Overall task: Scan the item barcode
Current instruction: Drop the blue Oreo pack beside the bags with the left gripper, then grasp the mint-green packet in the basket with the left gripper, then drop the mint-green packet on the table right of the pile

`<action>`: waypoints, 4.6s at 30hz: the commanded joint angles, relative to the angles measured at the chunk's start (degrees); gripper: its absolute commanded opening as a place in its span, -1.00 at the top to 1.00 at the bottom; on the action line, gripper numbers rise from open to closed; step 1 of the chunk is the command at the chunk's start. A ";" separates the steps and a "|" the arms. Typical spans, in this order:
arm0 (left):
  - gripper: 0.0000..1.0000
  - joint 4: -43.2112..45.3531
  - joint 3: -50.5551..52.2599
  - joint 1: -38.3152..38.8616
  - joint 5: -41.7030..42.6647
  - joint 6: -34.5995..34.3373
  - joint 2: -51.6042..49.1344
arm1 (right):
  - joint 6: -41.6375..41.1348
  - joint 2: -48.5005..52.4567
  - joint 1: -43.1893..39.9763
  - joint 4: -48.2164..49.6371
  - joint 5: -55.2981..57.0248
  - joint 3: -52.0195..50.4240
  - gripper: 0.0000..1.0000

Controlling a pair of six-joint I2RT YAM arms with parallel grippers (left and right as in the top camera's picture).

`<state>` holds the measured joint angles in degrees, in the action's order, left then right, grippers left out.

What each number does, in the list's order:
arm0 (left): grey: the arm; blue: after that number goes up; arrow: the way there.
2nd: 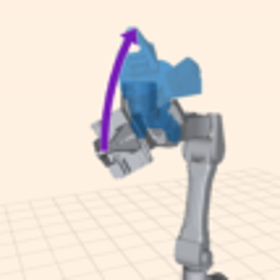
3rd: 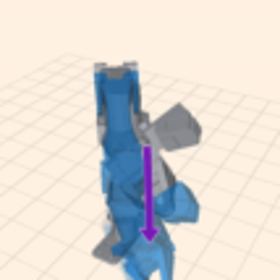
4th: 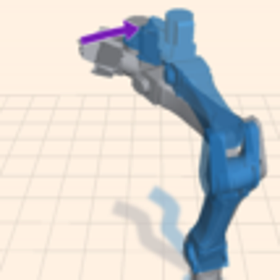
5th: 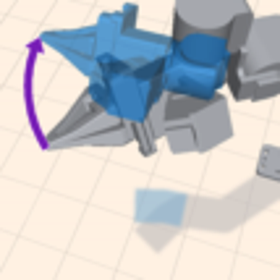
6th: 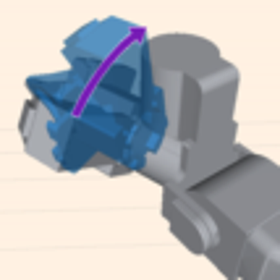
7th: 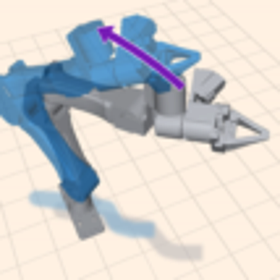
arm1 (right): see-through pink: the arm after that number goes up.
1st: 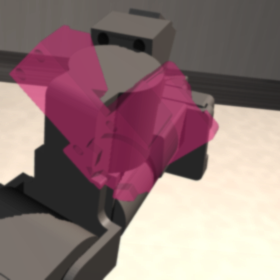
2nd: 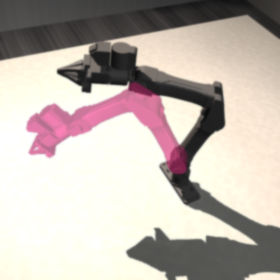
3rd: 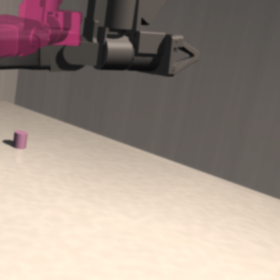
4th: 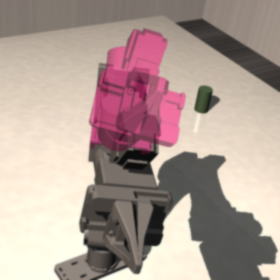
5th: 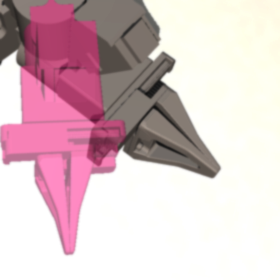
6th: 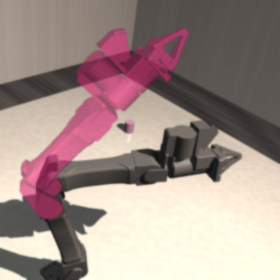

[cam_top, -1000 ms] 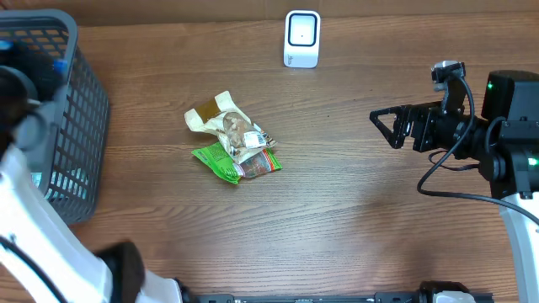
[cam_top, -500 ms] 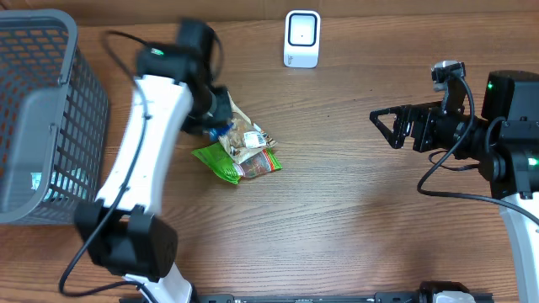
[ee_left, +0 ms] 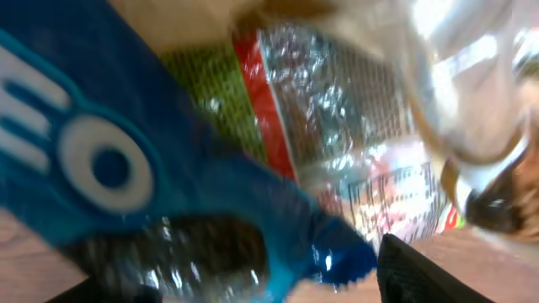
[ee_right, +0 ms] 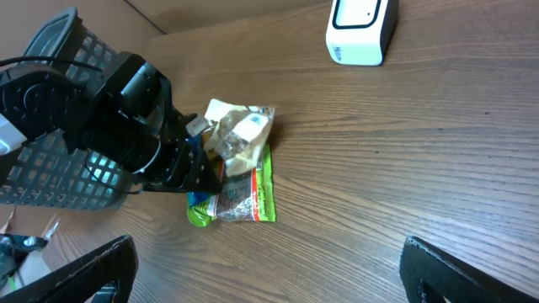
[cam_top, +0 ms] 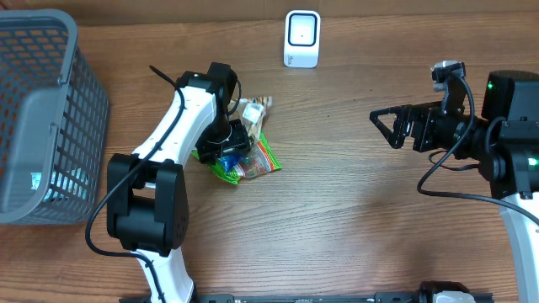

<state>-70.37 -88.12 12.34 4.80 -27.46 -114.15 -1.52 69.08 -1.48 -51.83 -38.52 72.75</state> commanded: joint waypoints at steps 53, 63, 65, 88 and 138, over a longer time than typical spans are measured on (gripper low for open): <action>-0.51 4.94 -5.97 -58.93 -4.79 -2.62 6.58 | -0.20 5.01 2.23 -1.09 -1.86 0.57 -1.00; -1.00 11.78 -0.92 -58.93 -5.22 -2.69 -0.92 | -0.22 5.01 2.23 -1.29 -1.86 0.57 -1.00; -0.90 11.98 -0.92 -58.93 -5.22 -3.04 -3.50 | -0.22 5.01 2.23 -1.27 -1.88 0.57 -1.00; 0.91 -1.62 -21.94 -56.02 2.29 0.52 15.41 | -0.22 5.01 2.23 -1.27 -1.88 0.57 -1.00; -0.99 -10.08 -28.30 11.21 -3.26 8.83 -7.67 | -0.20 13.86 2.19 0.33 4.17 0.79 -1.00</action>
<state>-76.75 -106.43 29.08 3.68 -11.64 -122.50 -1.56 78.91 0.47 -52.16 -28.12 72.75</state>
